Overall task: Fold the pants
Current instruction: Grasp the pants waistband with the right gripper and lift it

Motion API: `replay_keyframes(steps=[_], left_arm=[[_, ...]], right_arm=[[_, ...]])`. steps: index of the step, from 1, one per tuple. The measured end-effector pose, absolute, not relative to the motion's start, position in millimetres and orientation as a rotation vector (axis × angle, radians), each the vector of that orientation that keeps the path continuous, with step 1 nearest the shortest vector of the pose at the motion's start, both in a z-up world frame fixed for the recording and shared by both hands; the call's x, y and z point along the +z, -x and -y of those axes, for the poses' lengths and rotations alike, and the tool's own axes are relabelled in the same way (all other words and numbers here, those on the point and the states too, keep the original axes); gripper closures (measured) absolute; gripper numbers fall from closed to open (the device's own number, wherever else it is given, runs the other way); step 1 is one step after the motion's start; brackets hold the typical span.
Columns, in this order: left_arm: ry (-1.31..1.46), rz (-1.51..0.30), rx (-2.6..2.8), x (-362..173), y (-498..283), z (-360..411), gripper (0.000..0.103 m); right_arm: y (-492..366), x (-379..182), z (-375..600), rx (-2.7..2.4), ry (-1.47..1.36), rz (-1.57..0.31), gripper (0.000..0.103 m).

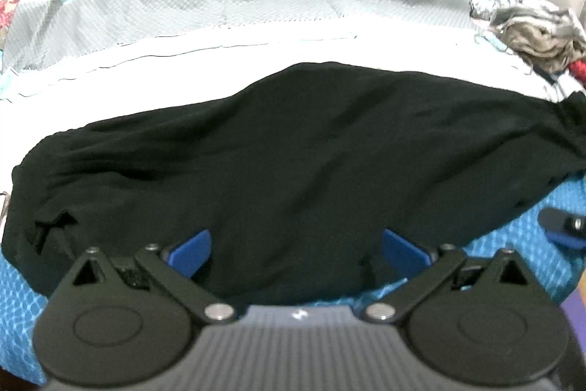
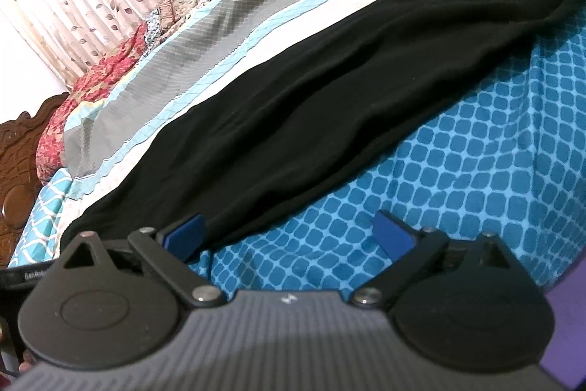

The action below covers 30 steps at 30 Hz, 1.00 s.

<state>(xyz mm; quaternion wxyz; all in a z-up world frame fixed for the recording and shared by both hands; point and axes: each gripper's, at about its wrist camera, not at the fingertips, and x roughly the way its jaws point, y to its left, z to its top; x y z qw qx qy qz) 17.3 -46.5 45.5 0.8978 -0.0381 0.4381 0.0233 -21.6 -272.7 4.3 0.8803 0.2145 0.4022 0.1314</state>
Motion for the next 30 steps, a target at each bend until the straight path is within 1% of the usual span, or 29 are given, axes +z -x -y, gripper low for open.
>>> replay_keyframes(steps=[1,3,5,8,11,15,18,20,25,30], left_arm=[[0.087,-0.914,0.045,45,-19,46,0.001],[0.092,-0.956,0.038,38,-23,48,0.008],[0.094,-1.018,0.046,25,-28,48,0.011],[0.047,-1.064,0.069,14,-31,47,0.01],[0.056,-1.051,0.053,22,-31,49,0.012],[0.137,-1.004,0.018,39,-31,42,0.012],[0.168,-0.99,0.018,46,-34,37,0.011],[0.177,-0.999,0.02,46,-35,36,0.011],[0.159,-1.016,0.022,46,-41,45,0.011],[0.134,-1.032,0.023,46,-38,50,0.01]], right_arm=[[24,7,278,0.276,-0.449,-0.83,0.006],[29,13,284,0.27,-0.429,-0.792,0.012],[33,21,294,0.253,-0.397,-0.732,0.022],[34,32,326,0.173,-0.396,-0.639,0.031],[33,40,370,0.043,-0.44,-0.546,0.031],[30,39,425,-0.127,-0.459,-0.461,0.03],[18,34,455,-0.177,-0.503,-0.436,0.026],[4,29,472,-0.174,-0.531,-0.428,0.018],[-36,16,476,-0.177,-0.506,-0.467,0.017],[-52,17,482,-0.163,-0.488,-0.442,0.017]])
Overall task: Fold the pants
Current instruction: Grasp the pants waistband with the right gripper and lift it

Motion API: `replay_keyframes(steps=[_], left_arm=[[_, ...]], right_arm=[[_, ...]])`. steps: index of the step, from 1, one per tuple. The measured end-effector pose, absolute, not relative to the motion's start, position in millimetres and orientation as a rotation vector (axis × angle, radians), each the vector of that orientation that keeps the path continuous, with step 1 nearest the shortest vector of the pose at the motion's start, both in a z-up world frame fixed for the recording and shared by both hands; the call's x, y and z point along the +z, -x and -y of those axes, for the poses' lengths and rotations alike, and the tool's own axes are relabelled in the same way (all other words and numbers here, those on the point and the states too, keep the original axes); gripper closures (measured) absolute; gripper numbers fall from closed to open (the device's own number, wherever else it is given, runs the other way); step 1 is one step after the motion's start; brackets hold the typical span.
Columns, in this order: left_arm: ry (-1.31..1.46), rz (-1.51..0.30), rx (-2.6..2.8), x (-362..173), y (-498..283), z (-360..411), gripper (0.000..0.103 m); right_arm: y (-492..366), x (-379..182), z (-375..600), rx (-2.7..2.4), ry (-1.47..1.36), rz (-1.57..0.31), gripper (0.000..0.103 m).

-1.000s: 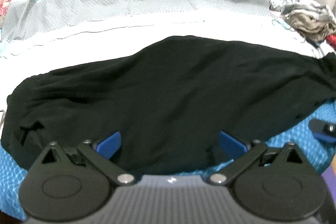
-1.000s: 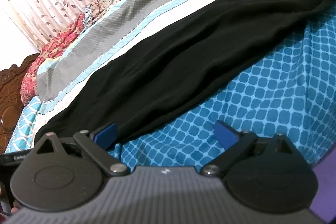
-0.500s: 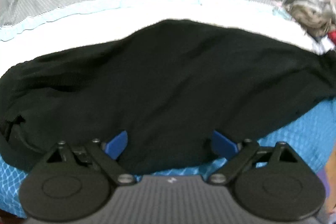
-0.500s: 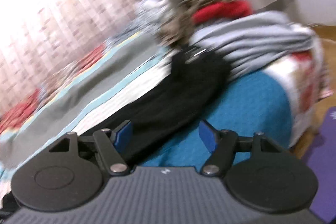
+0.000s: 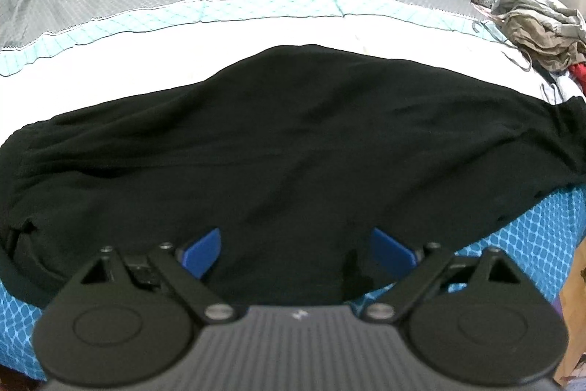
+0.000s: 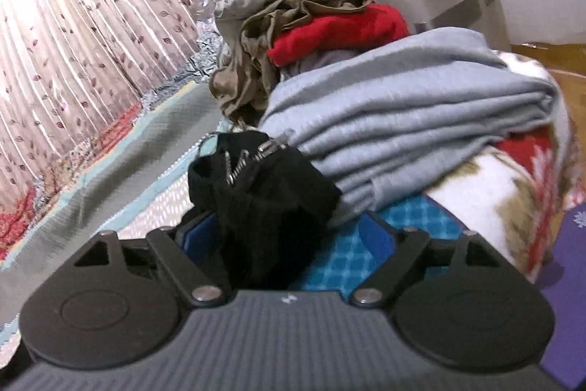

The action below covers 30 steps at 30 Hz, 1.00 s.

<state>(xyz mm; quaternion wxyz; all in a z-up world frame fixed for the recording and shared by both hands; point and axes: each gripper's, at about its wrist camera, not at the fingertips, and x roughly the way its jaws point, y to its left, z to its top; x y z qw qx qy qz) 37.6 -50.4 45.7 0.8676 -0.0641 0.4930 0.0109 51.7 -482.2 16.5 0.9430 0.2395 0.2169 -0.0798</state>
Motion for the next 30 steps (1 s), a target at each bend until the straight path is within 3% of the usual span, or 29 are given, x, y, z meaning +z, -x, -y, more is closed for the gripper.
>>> replay_keyframes(steps=[1,2,4,7,8,19,26,27,30], left_arm=[[0.133,-1.037,0.024,46,-39,53,0.01],[0.132,-1.041,0.025,45,-39,53,0.01],[0.131,-1.042,0.023,46,-40,53,0.01],[0.133,-1.041,0.019,45,-48,55,0.01],[0.138,-1.04,0.018,44,-47,54,0.01],[0.256,-0.94,-0.021,57,-37,27,0.009],[0.318,-0.935,-0.012,52,-29,7,0.008],[0.325,-0.939,-0.011,51,-28,5,0.008],[0.337,-0.934,-0.005,51,-25,-3,0.008]], right_arm=[[-57,16,484,-0.152,-0.497,-0.454,0.022],[-60,16,484,-0.141,-0.499,-0.468,0.042],[-63,18,481,-0.161,-0.473,-0.483,0.051],[-60,23,476,-0.135,-0.452,-0.482,0.082],[-57,27,472,-0.132,-0.443,-0.477,0.084],[-46,83,324,0.13,-0.119,-0.422,0.086],[-55,36,205,0.372,0.103,-0.618,0.085],[-59,22,195,0.384,0.125,-0.672,0.083],[-51,-3,175,0.422,0.264,-0.683,0.057]])
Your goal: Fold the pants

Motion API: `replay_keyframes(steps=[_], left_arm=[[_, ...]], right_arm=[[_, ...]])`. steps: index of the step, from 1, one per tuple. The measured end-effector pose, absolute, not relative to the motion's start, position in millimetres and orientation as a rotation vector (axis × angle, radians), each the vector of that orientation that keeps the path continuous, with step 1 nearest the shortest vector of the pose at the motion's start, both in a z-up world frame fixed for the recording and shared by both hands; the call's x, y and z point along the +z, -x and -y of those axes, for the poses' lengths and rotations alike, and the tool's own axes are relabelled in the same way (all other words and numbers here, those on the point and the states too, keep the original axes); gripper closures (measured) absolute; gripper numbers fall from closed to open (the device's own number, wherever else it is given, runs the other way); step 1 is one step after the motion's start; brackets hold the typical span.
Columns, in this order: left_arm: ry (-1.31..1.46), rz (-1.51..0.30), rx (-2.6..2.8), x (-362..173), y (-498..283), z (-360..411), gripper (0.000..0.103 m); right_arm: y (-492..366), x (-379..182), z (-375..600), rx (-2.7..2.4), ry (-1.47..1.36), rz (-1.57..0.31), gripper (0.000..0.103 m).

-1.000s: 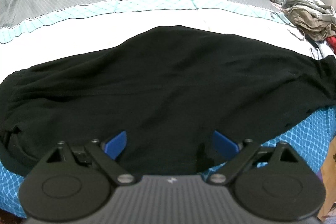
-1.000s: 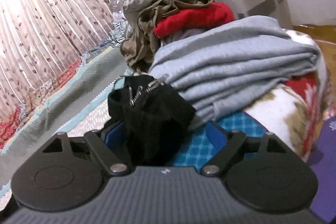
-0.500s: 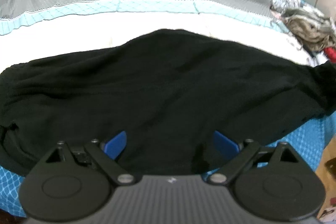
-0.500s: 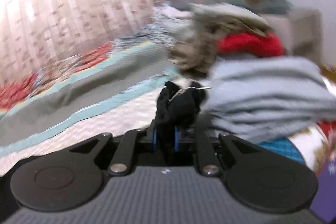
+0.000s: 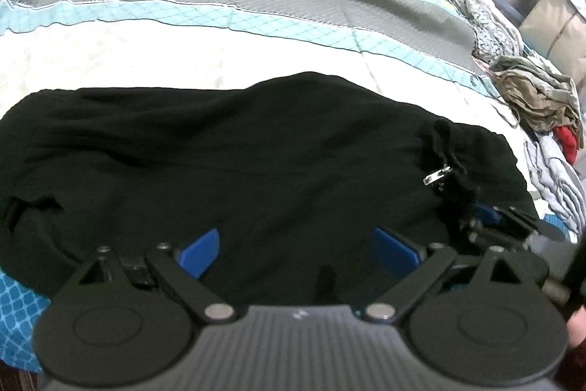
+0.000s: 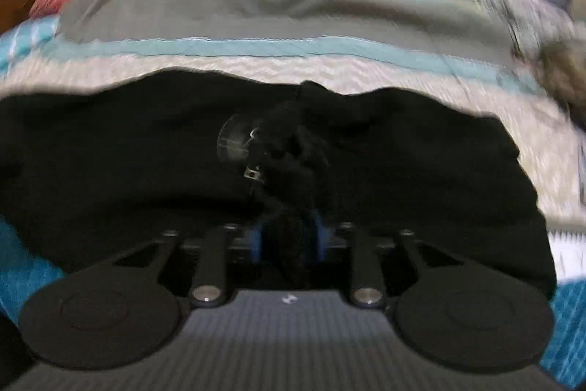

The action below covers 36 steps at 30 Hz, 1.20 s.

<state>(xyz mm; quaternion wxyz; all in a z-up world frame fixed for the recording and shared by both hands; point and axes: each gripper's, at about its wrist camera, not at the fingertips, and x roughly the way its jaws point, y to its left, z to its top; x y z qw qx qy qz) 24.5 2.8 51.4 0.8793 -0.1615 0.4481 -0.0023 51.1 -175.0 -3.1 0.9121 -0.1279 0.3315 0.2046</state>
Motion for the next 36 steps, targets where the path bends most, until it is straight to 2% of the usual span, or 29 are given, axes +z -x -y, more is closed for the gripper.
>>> replay_keyframes(steps=[1,2,3,6,7,8,10,14,17,19,24,25,30,36], left_arm=[[0.339,-0.927,-0.004,52,-23,-5,0.008],[0.342,-0.923,-0.002,52,-23,-6,0.007],[0.347,-0.922,0.003,52,-23,-8,0.007],[0.375,-0.934,0.015,47,-25,-13,0.007],[0.381,-0.942,0.013,45,-26,-13,0.007],[0.386,-0.95,0.01,43,-26,-12,0.007],[0.375,-0.957,0.004,42,-28,-8,0.007],[0.348,-0.952,0.002,44,-26,-3,0.007],[0.339,-0.96,0.015,43,-24,-4,0.007],[0.338,-0.963,0.025,43,-22,-6,0.007],[0.342,-0.926,0.031,52,-6,-21,0.007],[0.349,-0.91,0.033,55,0,-28,0.007],[0.415,-0.823,0.104,67,42,-72,0.003],[0.627,-0.733,0.299,57,86,-151,0.002]], right_arm=[[-47,1,173,0.455,0.275,-0.68,0.039],[-43,9,174,0.502,0.263,-0.682,0.034],[-39,16,177,0.538,0.244,-0.675,0.034],[-35,42,197,0.57,0.166,-0.636,0.038],[-35,49,206,0.56,0.119,-0.62,0.044],[-37,54,214,0.541,0.061,-0.61,0.056],[-45,60,227,0.51,-0.051,-0.614,0.067],[-59,45,229,0.437,-0.147,-0.661,0.081],[-73,2,208,0.417,-0.121,-0.807,0.083],[-62,-12,198,0.415,-0.077,-0.763,0.084],[-65,3,192,0.38,-0.079,-0.784,0.083],[-62,8,197,0.361,-0.089,-0.773,0.079],[-24,34,184,0.367,-0.127,-0.646,0.079],[-5,13,127,0.55,-0.086,-0.772,0.079]])
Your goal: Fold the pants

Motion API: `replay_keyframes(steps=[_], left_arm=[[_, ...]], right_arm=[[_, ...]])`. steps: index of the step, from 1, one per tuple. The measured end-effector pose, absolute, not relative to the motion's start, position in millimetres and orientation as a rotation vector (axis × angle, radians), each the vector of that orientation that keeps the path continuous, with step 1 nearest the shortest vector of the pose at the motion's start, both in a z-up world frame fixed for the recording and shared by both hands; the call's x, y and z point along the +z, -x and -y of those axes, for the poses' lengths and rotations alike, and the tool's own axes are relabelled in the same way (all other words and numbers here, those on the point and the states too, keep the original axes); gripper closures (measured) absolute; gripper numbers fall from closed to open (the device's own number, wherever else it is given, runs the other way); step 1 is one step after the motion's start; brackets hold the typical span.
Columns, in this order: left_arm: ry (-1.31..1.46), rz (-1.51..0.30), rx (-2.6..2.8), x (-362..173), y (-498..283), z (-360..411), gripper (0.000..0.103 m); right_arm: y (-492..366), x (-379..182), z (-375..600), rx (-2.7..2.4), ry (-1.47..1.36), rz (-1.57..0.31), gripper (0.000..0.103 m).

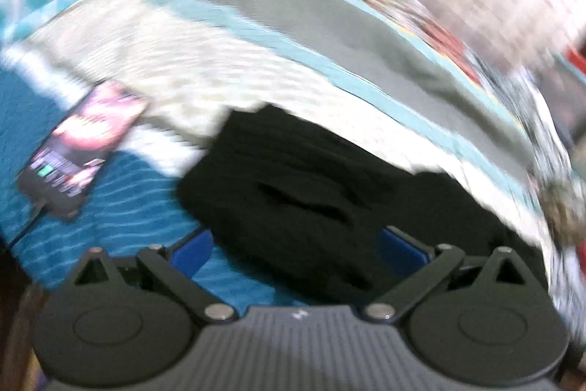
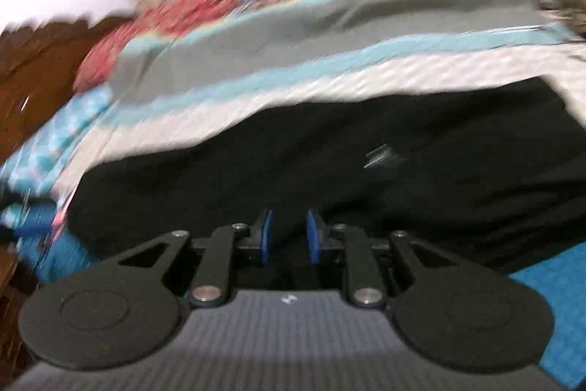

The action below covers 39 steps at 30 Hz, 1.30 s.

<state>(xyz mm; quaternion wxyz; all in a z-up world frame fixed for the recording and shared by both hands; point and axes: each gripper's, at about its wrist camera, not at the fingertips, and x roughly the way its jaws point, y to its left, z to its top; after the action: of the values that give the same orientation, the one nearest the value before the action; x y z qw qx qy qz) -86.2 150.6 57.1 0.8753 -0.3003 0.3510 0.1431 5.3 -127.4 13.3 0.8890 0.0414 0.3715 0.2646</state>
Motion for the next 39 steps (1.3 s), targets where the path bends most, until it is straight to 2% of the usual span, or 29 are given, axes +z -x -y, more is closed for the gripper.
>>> replay_keyframes(steps=[4,9,13,19,21,22,24,28,33,34,36,39], left_arm=[[0.818,-0.712,0.337,35,95,-194,0.002],[0.975,-0.712,0.323,2,85,-223,0.0],[0.996,-0.682,0.274,-3,70,-232,0.0],[0.957,-0.692,0.263,-10,35,-226,0.002],[0.892,-0.705,0.29,-8,30,-219,0.017],[0.861,-0.713,0.303,-7,30,-215,0.021],[0.82,-0.708,0.309,-4,31,-211,0.04],[0.802,-0.673,0.29,4,41,-206,0.045],[0.789,-0.603,0.225,20,43,-191,0.048],[0.777,-0.581,0.206,26,42,-185,0.051],[0.715,-0.539,0.145,40,37,-167,0.063],[0.615,-0.528,0.054,57,25,-135,0.064]], right_arm=[[5,3,85,0.664,0.018,-0.859,0.079],[7,10,69,0.668,0.082,-0.85,0.079],[-3,20,63,0.662,0.052,-0.849,0.079],[-23,34,2,0.797,0.035,-0.844,0.079],[-27,33,-28,0.86,0.053,-0.853,0.079],[-29,29,-42,0.884,0.061,-0.87,0.079],[-37,16,-66,0.922,0.073,-0.94,0.079],[-58,-42,-99,0.886,0.112,-1.167,0.082],[-74,-48,-90,0.862,-0.059,-1.241,0.083],[-77,-50,-84,0.857,-0.109,-1.257,0.083],[-82,-54,-70,0.834,-0.25,-1.292,0.083],[-83,-54,-38,0.792,-0.429,-1.281,0.081]])
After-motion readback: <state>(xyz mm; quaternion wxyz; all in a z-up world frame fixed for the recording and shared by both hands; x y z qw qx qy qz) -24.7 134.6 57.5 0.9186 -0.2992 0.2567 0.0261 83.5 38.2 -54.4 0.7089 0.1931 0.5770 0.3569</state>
